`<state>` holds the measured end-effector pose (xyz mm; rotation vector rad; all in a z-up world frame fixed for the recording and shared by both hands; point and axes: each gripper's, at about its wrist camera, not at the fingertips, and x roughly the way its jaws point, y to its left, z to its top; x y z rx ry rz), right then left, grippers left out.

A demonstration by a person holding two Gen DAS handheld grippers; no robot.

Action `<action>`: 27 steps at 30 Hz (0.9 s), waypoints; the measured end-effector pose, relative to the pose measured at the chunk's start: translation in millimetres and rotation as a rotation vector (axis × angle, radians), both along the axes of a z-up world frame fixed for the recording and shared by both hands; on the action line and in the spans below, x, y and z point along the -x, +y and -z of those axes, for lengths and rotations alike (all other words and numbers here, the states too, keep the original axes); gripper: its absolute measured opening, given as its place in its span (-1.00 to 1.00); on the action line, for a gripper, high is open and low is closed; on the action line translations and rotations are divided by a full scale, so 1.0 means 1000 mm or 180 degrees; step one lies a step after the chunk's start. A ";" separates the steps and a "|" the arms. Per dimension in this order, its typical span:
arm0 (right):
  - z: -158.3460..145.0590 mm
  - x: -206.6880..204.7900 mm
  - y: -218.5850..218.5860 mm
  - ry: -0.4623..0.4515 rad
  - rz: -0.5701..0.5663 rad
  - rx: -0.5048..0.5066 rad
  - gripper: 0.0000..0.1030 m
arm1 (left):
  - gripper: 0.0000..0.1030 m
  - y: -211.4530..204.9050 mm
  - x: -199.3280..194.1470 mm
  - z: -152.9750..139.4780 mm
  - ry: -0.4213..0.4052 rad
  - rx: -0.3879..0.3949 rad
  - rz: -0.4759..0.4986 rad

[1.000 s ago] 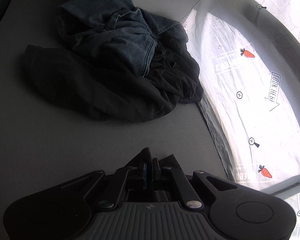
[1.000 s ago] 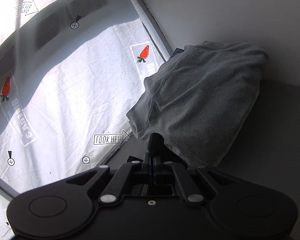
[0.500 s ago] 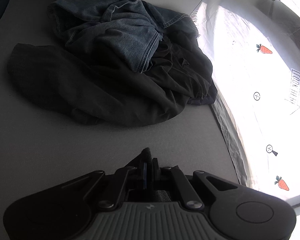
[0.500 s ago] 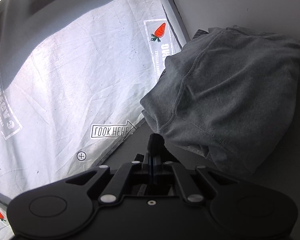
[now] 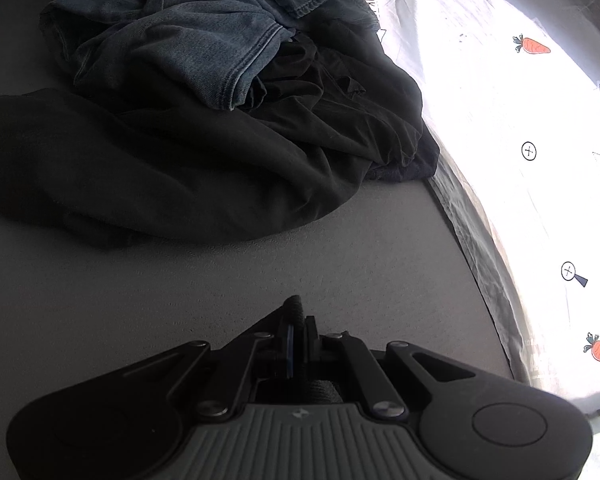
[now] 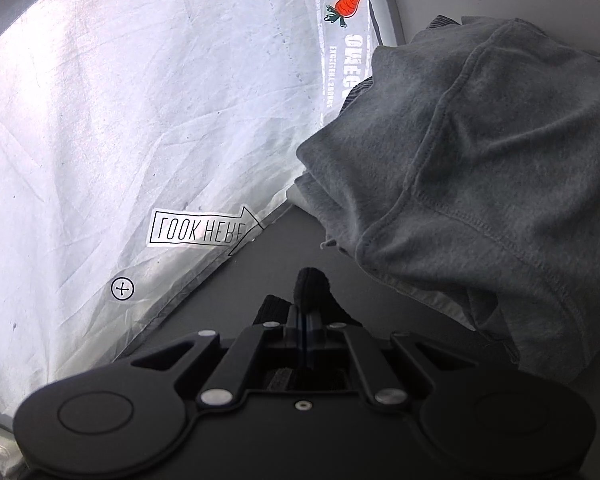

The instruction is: Fold clothes

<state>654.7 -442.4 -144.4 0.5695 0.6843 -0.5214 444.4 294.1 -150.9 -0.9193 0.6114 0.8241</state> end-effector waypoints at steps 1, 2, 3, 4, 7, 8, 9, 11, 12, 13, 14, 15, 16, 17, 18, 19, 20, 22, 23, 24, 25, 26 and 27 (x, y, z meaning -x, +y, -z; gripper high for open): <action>0.004 -0.008 0.002 0.0027 -0.0029 0.0031 -0.96 | -0.92 0.000 -0.003 0.002 0.0021 -0.0008 0.0003; 0.007 -0.016 0.004 0.0053 -0.0057 0.0060 -0.96 | -0.92 0.000 -0.006 0.005 0.0043 -0.0015 0.0005; 0.011 -0.023 0.006 0.0068 -0.0075 0.0066 -0.96 | -0.92 0.001 -0.010 0.007 0.0066 -0.0026 0.0016; 0.016 -0.034 0.008 0.0094 -0.0093 0.0077 -0.96 | -0.92 0.002 -0.013 0.009 0.0080 -0.0035 0.0032; 0.033 -0.058 0.008 0.0128 -0.0148 -0.0095 -0.90 | -0.89 0.005 -0.025 0.015 0.0124 -0.0049 0.0102; 0.038 -0.065 0.008 0.0129 -0.0163 -0.0178 -0.74 | -0.82 0.006 -0.028 0.016 0.0133 -0.0047 0.0118; 0.040 -0.068 0.008 0.0099 -0.0153 -0.0241 -0.60 | -0.75 0.006 -0.031 0.015 0.0105 -0.0073 0.0137; 0.037 -0.067 0.014 0.0004 -0.0168 -0.0209 -0.26 | -0.63 0.006 -0.034 0.010 0.0020 -0.0162 0.0184; 0.032 -0.062 0.020 -0.0025 -0.0274 -0.0128 -0.25 | -0.61 0.005 -0.034 0.005 -0.0032 -0.0222 0.0212; 0.028 -0.057 0.026 -0.0054 -0.0379 -0.0048 -0.23 | -0.61 0.002 -0.033 -0.002 -0.0092 -0.0294 0.0252; 0.023 -0.052 0.032 -0.0084 -0.0485 0.0033 -0.22 | -0.61 -0.001 -0.032 -0.008 -0.0146 -0.0356 0.0316; 0.019 -0.046 0.038 -0.0110 -0.0597 0.0116 -0.23 | -0.61 -0.006 -0.032 -0.013 -0.0160 -0.0419 0.0403; 0.019 -0.036 0.049 -0.0103 -0.0801 0.0233 -0.24 | -0.61 -0.011 -0.032 -0.018 -0.0164 -0.0483 0.0495; 0.019 -0.025 0.060 -0.0095 -0.1005 0.0351 -0.40 | -0.61 -0.019 -0.032 -0.022 -0.0139 -0.0551 0.0619; 0.019 -0.014 0.071 -0.0087 -0.1209 0.0468 -0.48 | -0.63 -0.031 -0.033 -0.023 -0.0112 -0.0588 0.0785; 0.019 -0.003 0.082 -0.0079 -0.1412 0.0586 -0.71 | -0.65 -0.043 -0.034 -0.023 -0.0085 -0.0616 0.0959; 0.019 0.008 0.093 -0.0070 -0.1615 0.0698 -0.87 | -0.66 -0.056 -0.035 -0.023 -0.0058 -0.0644 0.1133; 0.028 0.031 0.113 -0.0011 -0.1939 0.0726 -0.90 | -0.67 -0.089 -0.037 -0.017 -0.0021 -0.0622 0.1527; 0.032 0.040 0.122 0.0014 -0.2024 0.0719 -0.90 | -0.69 -0.108 -0.037 -0.013 0.0001 -0.0611 0.1734; 0.035 0.050 0.132 0.0039 -0.2096 0.0677 -0.90 | -0.75 -0.128 -0.038 -0.009 0.0031 -0.0596 0.1944; 0.039 0.059 0.142 0.0063 -0.2166 0.0635 -0.90 | -0.76 -0.147 -0.040 -0.005 0.0059 -0.0583 0.2143; 0.043 0.067 0.150 0.0081 -0.2205 0.0591 -0.90 | -0.76 -0.167 -0.041 -0.001 0.0074 -0.0585 0.2363; 0.046 0.073 0.158 0.0101 -0.2263 0.0543 -0.90 | -0.76 -0.184 -0.041 0.003 0.0083 -0.0607 0.2555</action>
